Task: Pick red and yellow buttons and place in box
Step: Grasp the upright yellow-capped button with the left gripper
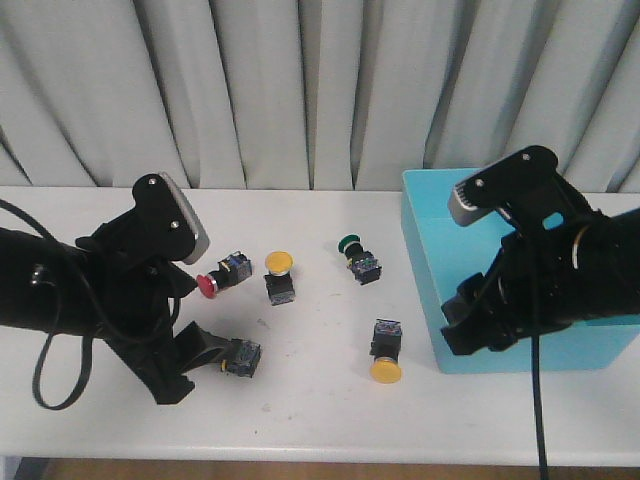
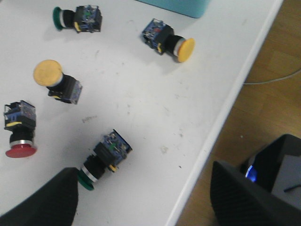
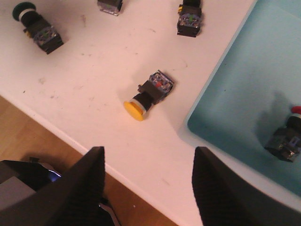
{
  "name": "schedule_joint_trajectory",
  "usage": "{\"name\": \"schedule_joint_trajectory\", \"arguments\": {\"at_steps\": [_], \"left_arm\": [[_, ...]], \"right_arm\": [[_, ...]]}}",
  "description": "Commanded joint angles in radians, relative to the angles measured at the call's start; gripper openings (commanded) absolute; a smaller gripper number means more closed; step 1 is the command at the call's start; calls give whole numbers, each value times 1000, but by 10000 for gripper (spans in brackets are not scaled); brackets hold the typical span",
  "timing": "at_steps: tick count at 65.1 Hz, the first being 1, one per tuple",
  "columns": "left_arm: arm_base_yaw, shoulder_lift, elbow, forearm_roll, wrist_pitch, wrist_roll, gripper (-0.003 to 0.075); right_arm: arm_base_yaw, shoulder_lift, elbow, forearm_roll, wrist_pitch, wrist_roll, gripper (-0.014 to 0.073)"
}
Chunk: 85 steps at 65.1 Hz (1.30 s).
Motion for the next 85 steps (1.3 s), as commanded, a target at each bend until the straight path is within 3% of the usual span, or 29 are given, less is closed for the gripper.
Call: {"name": "schedule_joint_trajectory", "arguments": {"at_steps": [1,21,44,60,73,85], "left_arm": [[-1,28,-38,-14,-100,-9,551],[3,355,-315,154,-77,-6,543],[49,712,-729,130,103,117,543],[57,921,-990,118,225,124,543],[57,1013,-1080,95,256,121,533],[57,1012,-1080,96,242,121,423]], "right_arm": [[5,-69,15,1,-59,-11,401],[4,-91,31,0,-65,-23,401],[4,-91,31,0,-65,-35,401],[4,-91,31,0,-61,-35,401],[4,-91,31,0,-61,-35,401],[4,-91,31,0,-61,-35,401]]}}
